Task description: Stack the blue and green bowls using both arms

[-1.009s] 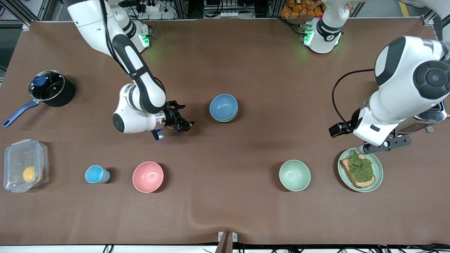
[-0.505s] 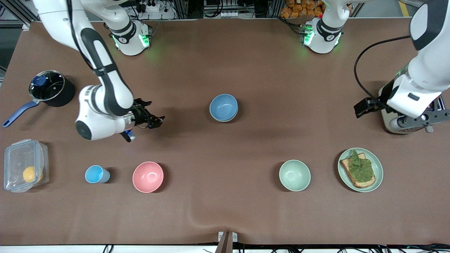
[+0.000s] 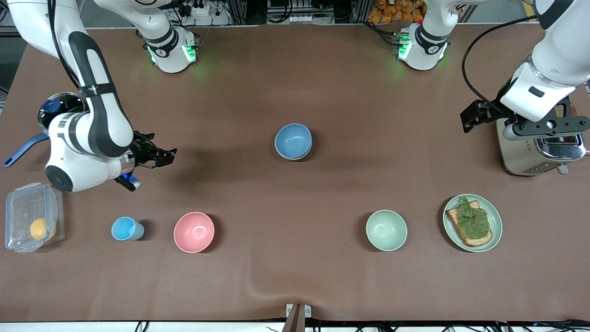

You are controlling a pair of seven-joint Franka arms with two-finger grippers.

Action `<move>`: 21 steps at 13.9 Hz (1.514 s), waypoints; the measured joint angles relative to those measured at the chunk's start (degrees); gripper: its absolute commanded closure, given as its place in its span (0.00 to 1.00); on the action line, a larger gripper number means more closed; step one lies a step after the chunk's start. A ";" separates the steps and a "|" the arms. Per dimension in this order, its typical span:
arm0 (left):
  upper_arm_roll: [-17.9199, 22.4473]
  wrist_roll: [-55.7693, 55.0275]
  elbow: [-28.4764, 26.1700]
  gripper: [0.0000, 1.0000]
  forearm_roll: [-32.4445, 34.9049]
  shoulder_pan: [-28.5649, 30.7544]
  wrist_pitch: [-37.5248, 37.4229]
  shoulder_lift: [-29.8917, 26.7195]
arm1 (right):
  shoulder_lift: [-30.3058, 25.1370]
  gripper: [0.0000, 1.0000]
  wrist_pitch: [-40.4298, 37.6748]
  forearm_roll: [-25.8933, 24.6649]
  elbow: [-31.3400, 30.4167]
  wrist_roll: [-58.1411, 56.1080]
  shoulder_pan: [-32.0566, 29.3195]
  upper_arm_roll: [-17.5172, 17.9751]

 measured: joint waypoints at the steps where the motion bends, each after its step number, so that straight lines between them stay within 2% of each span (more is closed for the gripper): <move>1: 1.39 1.99 0.00 0.00 0.00 -0.74 -0.43 -0.35 | -0.38 0.00 -0.26 -2.94 0.75 -2.47 -0.33 -0.01; 3: 3.44 4.47 0.00 0.00 -0.39 -1.48 -1.21 -0.85 | -1.46 0.00 -3.22 -5.61 3.33 -5.96 -1.09 -0.02; 7: 4.59 4.90 1.39 0.00 -1.72 -1.93 -3.09 -1.41 | -3.30 0.00 -13.34 -8.60 13.42 -7.48 -1.88 0.00; 9: 5.07 4.91 2.94 0.00 -1.89 -1.96 -5.09 -1.43 | -4.33 0.00 -16.01 -10.08 17.51 -8.57 -1.89 0.02; 13: 5.23 4.94 3.91 0.00 -1.90 -2.03 -5.47 -0.84 | -9.38 0.00 -16.59 -13.26 20.19 -18.43 -1.96 -0.09; 16: 5.33 4.94 4.41 0.00 -1.90 -1.96 -5.62 -0.68 | -11.50 0.00 -16.53 -13.38 22.16 -27.32 -3.00 -0.26; 19: 5.38 5.81 4.62 0.00 -2.09 -1.91 -5.72 -0.67 | -11.95 0.00 -16.03 -13.31 23.81 -30.31 -3.03 -0.17; 21: 5.40 6.66 4.78 0.00 -2.68 -1.89 -5.74 -0.67 | -12.93 0.00 -12.44 -12.88 24.05 -30.54 -3.55 -0.21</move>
